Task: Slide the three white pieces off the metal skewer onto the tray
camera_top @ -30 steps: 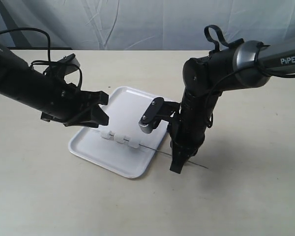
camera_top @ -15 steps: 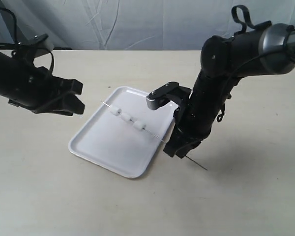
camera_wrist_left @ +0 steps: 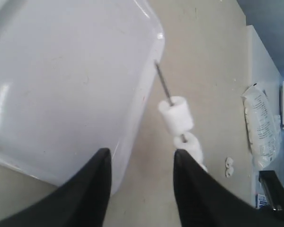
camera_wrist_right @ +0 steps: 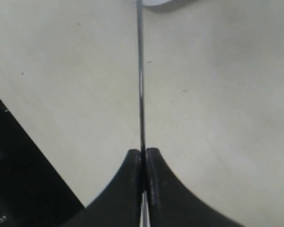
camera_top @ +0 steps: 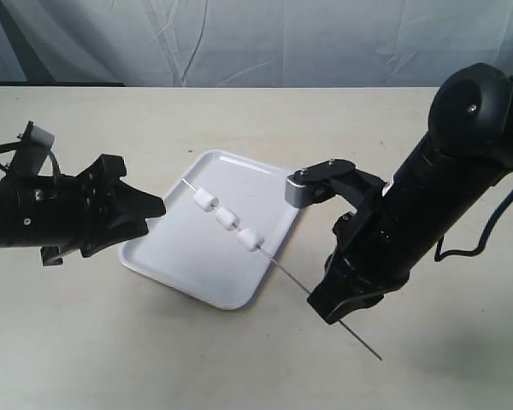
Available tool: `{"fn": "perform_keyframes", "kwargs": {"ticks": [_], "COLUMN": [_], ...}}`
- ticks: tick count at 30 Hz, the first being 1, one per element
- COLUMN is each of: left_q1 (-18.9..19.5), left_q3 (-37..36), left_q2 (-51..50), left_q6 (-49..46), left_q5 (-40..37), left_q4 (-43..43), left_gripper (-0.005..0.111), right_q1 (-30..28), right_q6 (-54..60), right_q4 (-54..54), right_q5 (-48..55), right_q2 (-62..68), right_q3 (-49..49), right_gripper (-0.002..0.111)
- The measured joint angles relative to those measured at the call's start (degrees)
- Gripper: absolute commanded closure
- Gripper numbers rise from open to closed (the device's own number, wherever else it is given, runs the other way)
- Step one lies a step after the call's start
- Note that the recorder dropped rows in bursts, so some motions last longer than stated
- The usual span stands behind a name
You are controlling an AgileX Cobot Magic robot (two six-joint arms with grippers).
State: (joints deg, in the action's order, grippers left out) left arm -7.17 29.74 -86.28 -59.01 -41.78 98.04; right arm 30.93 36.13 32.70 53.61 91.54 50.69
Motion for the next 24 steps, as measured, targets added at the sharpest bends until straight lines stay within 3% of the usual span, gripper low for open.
{"fn": "perform_keyframes", "kwargs": {"ticks": [8, 15, 24], "left_q1": [0.00, 0.00, 0.00], "left_q3": [-0.14, 4.81, 7.00], "left_q2": [-3.25, -4.57, -4.57], "left_q6": [-1.21, -1.21, -0.12], "left_q5": [-3.04, -9.37, -12.10], "left_q4": [1.08, 1.08, 1.34], "left_gripper": [0.061, 0.061, 0.061], "right_q1": [0.00, 0.00, 0.00], "right_q6": [-0.12, -0.27, -0.37], "right_q4": [3.32, 4.39, 6.36], "right_q5": [0.31, 0.76, 2.50], "right_q2": [-1.31, -1.31, -1.31], "right_q3": [-0.12, -0.12, -0.12], "right_gripper": [0.109, 0.109, 0.109]}}
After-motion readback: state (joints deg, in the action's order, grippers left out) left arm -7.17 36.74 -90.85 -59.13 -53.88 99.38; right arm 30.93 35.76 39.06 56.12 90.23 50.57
